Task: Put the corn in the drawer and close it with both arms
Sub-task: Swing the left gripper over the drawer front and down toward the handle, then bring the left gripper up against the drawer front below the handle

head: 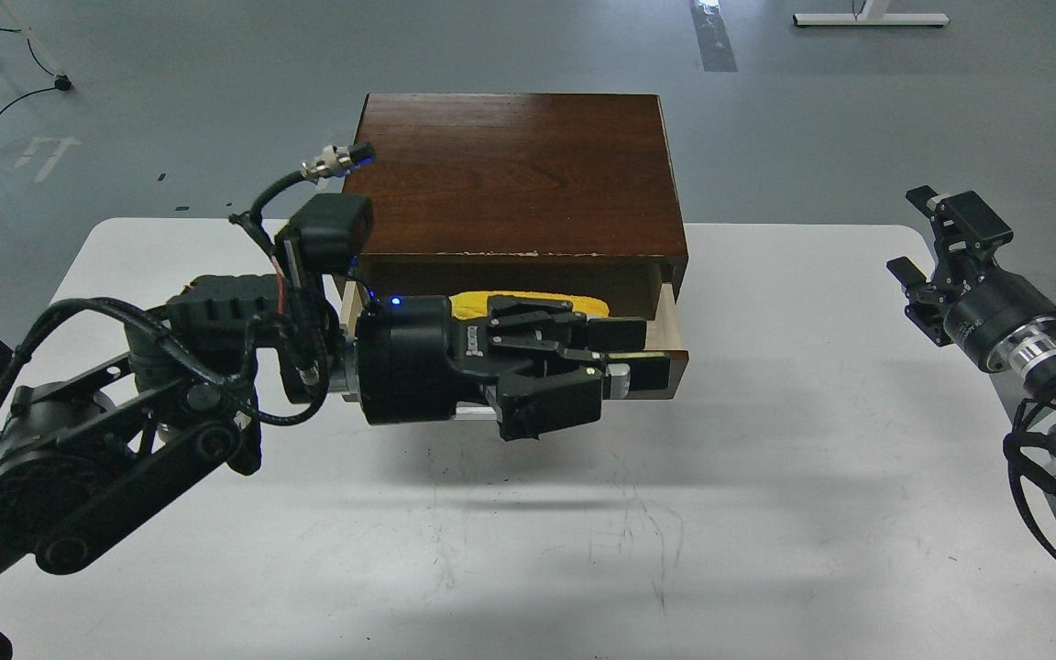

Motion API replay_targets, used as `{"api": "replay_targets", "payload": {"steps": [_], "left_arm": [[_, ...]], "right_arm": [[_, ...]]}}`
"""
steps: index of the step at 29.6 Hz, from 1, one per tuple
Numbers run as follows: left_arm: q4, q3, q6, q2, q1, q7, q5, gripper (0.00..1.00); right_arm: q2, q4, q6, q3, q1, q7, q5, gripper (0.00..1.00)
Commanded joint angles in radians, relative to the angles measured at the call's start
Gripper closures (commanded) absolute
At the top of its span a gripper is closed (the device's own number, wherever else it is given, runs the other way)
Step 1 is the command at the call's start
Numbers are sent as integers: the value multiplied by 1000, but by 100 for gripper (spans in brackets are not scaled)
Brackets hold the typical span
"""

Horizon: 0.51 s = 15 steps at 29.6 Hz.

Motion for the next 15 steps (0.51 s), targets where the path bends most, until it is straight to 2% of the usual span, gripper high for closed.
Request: {"api": "replay_targets", "payload": {"steps": [1, 9, 15], "left_arm": [[3, 71, 0, 9, 52, 0, 66, 100], [65, 71, 0, 6, 216, 0, -8, 100], [147, 71, 56, 17, 242, 0, -253, 100]], "right_arm": [[0, 0, 0, 0, -6, 0, 0, 1], [0, 2, 0, -2, -19, 0, 0, 1], [2, 2, 0, -3, -32, 0, 0, 1]]}}
